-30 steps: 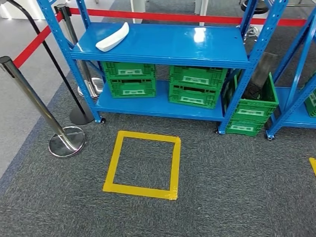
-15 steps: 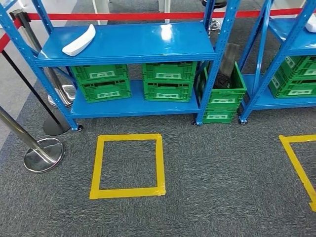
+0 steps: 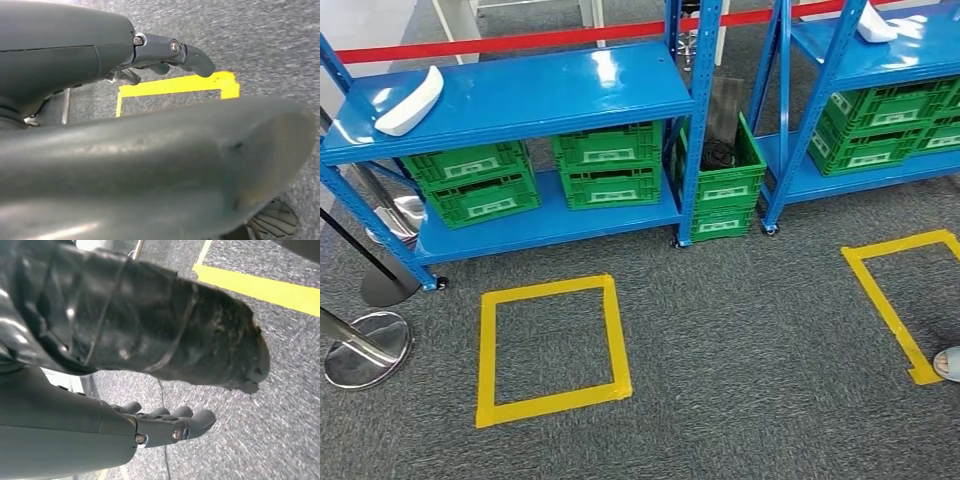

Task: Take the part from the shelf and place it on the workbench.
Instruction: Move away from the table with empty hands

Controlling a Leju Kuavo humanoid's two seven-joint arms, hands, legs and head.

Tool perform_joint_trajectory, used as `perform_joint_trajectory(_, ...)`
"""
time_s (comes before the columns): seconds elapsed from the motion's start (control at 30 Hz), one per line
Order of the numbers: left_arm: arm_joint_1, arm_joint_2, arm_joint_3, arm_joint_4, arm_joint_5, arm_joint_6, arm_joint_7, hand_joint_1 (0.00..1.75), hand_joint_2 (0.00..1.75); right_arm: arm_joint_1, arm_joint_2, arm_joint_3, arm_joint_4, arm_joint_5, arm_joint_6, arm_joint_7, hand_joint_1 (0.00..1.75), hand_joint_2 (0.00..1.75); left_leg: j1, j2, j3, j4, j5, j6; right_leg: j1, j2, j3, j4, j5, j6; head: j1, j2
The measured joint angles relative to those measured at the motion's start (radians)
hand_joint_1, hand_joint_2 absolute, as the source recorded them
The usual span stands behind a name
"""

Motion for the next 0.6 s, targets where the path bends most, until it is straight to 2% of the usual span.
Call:
perform_joint_trajectory(0.07,-0.003,0.000,0.001,0.000,-0.002,-0.001,0.000,0.00,0.00,-0.001,0.000,0.002,0.000,0.001,0.001,0.000,0.00,0.00,-0.002,-0.002,0.016,-0.049,0.009,-0.003,0.003,0.003,-0.006,0.005,-0.003,0.001,0.001,0.000)
perform_joint_trajectory(0.13,-0.003,-0.002,0.001,0.000,-0.002,-0.007,0.000,0.00,0.00,0.000,0.000,0.005,0.000,0.001,0.003,0.000,0.00,0.00,-0.005,-0.002,0.015,-0.052,0.010,-0.010,0.001,0.002,-0.010,0.002,-0.002,0.001,0.002,0.000)
perform_joint_trajectory(0.17,-0.003,-0.001,0.002,0.000,-0.001,-0.012,0.000,0.00,0.00,0.000,0.000,0.006,0.000,0.002,0.004,0.000,0.00,0.00,-0.008,-0.003,0.014,-0.054,0.004,-0.003,-0.002,0.002,-0.006,-0.003,0.000,0.009,0.003,0.000)
perform_joint_trajectory(0.27,-0.004,-0.001,0.007,0.000,0.001,-0.024,-0.004,0.00,0.00,0.000,0.001,0.008,0.000,0.001,0.008,0.000,0.00,0.00,-0.009,-0.004,0.023,-0.071,-0.008,0.032,-0.007,-0.002,-0.004,0.011,0.015,0.042,0.002,0.000)
perform_joint_trajectory(0.3,-0.004,-0.002,0.008,0.000,0.001,-0.023,-0.005,0.00,0.00,0.001,0.000,0.008,0.000,0.000,0.009,0.000,0.00,0.00,-0.007,-0.003,0.031,-0.074,-0.005,0.040,-0.007,-0.003,-0.013,0.034,0.007,0.046,0.004,0.000)
perform_joint_trajectory(0.37,-0.003,-0.003,0.008,0.000,0.000,-0.019,-0.007,0.00,0.00,0.000,0.000,0.008,0.000,-0.001,0.009,0.000,0.00,0.00,-0.004,0.001,0.044,-0.076,0.000,0.048,-0.008,-0.006,-0.056,0.120,-0.051,0.051,0.010,0.000)
perform_joint_trajectory(0.43,-0.002,-0.003,0.009,0.000,-0.003,-0.015,-0.007,0.00,0.00,-0.001,0.000,0.008,0.000,-0.003,0.009,-0.001,0.00,0.00,-0.004,0.004,0.048,-0.075,-0.002,0.047,-0.009,-0.007,-0.120,0.235,-0.112,0.057,0.015,0.000)
perform_joint_trajectory(0.47,-0.002,-0.003,0.009,0.000,-0.004,-0.014,-0.007,0.00,0.00,-0.001,0.000,0.008,0.000,-0.003,0.009,-0.001,0.00,0.00,-0.003,0.004,0.050,-0.074,-0.004,0.044,-0.010,-0.008,-0.139,0.265,-0.121,0.061,0.015,0.000)
perform_joint_trajectory(0.5,-0.001,-0.003,0.009,0.000,-0.004,-0.014,-0.007,0.00,0.00,-0.001,-0.001,0.008,0.000,-0.004,0.009,-0.001,0.00,0.00,-0.002,0.004,0.054,-0.073,-0.007,0.041,-0.011,-0.009,-0.142,0.261,-0.109,0.064,0.016,0.000)
perform_joint_trajectory(0.53,-0.001,-0.004,0.010,0.000,-0.004,-0.015,-0.007,0.00,0.00,-0.001,-0.001,0.007,0.000,-0.003,0.009,0.000,0.00,0.00,0.001,0.004,0.060,-0.072,-0.010,0.036,-0.014,-0.011,-0.124,0.218,-0.076,0.066,0.016,0.000)
perform_joint_trajectory(0.57,0.000,-0.004,0.011,0.000,-0.004,-0.016,-0.007,0.00,0.00,0.000,-0.001,0.007,0.000,-0.003,0.009,0.000,0.00,0.00,0.004,0.004,0.066,-0.071,-0.016,0.029,-0.017,-0.013,-0.095,0.150,-0.034,0.069,0.016,0.000)
perform_joint_trajectory(0.6,0.000,-0.004,0.012,0.000,-0.004,-0.016,-0.007,0.00,0.00,0.001,-0.001,0.008,0.001,-0.003,0.010,0.001,0.00,0.00,0.006,0.003,0.073,-0.069,-0.021,0.022,-0.017,-0.015,-0.070,0.091,-0.009,0.071,0.018,0.000)
